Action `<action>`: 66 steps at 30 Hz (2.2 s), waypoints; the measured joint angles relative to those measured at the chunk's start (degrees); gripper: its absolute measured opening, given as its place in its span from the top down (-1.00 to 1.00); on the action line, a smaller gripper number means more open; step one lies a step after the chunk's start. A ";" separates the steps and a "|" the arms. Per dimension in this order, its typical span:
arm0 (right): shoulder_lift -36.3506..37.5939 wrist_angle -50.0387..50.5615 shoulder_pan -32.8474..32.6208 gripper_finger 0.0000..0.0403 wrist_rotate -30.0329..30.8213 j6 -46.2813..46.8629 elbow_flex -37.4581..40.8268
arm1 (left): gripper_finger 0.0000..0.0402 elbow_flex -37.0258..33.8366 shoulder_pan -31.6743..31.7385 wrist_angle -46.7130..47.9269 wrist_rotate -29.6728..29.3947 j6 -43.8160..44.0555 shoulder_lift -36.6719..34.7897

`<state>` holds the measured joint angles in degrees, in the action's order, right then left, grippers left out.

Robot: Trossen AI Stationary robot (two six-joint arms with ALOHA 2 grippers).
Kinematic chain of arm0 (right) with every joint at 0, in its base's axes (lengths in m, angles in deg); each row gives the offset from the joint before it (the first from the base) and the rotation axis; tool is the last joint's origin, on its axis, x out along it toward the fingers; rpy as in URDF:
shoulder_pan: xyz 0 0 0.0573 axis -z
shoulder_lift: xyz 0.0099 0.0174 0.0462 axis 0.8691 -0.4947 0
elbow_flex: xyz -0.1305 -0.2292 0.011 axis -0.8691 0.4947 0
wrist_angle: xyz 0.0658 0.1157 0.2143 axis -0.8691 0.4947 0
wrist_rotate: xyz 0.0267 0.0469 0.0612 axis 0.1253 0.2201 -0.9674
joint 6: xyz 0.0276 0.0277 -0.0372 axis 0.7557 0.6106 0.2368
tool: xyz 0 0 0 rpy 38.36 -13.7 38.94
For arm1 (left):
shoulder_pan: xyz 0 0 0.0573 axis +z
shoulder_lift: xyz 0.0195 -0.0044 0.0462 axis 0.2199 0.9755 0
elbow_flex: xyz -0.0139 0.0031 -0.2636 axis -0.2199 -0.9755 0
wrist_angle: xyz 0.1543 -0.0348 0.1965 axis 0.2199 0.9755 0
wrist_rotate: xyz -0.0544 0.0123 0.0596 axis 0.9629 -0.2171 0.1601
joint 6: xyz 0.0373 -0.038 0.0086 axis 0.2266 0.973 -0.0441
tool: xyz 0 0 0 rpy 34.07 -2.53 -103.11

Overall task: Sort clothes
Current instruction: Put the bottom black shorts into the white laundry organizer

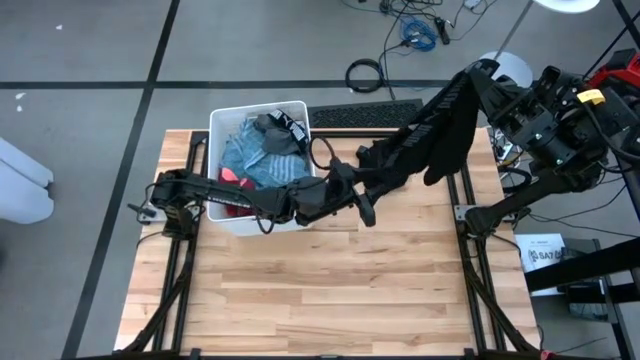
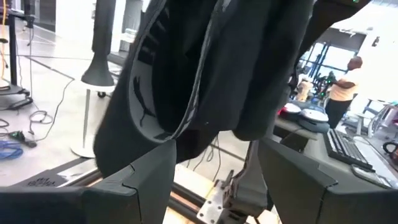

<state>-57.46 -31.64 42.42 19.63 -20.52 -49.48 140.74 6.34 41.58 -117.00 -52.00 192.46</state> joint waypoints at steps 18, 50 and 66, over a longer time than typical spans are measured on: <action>0.04 0.03 0.00 1.00 0.00 -0.22 0.00 | -0.18 0.00 0.76 4.63 0.70 8.50 0.02; 0.03 0.05 0.00 1.00 -0.04 -0.22 0.00 | -0.63 0.00 3.36 4.25 11.21 2.46 0.02; -0.31 -0.01 0.00 1.00 0.02 -0.22 0.02 | -0.70 0.02 4.51 -1.32 9.79 2.91 0.02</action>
<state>-57.77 -31.66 42.42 19.65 -20.74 -49.46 140.76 10.86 40.26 -107.20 -49.09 192.48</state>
